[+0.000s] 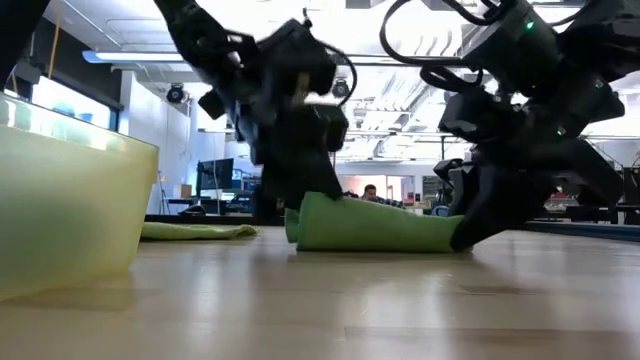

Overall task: Roll microfiber towels into tight, uniform cylinder then place into a basket
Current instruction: Roll the green microfiber towel

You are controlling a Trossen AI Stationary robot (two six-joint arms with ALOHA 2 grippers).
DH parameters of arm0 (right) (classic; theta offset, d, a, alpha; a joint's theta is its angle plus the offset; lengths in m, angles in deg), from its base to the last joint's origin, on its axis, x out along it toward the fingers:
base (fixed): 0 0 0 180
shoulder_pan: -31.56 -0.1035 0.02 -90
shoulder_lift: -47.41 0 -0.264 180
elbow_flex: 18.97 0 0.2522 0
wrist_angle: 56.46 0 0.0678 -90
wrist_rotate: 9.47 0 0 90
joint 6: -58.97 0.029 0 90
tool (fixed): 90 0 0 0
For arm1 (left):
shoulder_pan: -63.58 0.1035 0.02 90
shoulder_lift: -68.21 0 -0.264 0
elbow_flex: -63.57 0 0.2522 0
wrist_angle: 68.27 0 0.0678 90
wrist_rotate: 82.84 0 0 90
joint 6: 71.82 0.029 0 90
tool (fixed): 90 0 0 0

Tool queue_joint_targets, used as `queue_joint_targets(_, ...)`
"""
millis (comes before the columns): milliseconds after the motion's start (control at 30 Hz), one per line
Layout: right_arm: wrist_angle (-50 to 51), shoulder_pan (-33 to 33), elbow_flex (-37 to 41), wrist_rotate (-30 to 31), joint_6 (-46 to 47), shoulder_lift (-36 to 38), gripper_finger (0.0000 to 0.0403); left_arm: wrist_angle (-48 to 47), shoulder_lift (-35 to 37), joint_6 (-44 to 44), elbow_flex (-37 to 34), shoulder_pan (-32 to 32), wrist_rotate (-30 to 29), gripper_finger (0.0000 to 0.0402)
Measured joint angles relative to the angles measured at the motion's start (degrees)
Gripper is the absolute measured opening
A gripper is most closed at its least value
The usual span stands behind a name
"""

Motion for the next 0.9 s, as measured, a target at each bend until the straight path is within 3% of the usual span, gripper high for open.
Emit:
queue_joint_targets(167,0.8,1.1,0.0,-2.9,5.3,0.0,0.0014,-4.8,3.2,5.9,0.1,-0.5,1.6,0.0098)
queue_joint_targets(400,1.0,5.2,0.0,-13.7,15.4,0.0,0.0018,-4.8,8.2,20.4,0.1,-4.4,-1.1,0.0098)
queue_joint_targets(533,1.3,8.2,0.1,-21.0,21.5,-0.1,0.0019,-2.8,8.7,30.7,0.2,-9.0,-11.5,0.0100)
queue_joint_targets(767,1.4,11.1,0.2,-27.2,27.0,-0.1,0.0020,-1.7,8.1,43.2,0.2,-16.0,-40.4,0.0119)
queue_joint_targets(900,1.5,11.8,0.2,-28.1,27.5,-0.2,0.0020,-2.1,8.1,43.5,0.2,-16.6,-43.0,0.0141)
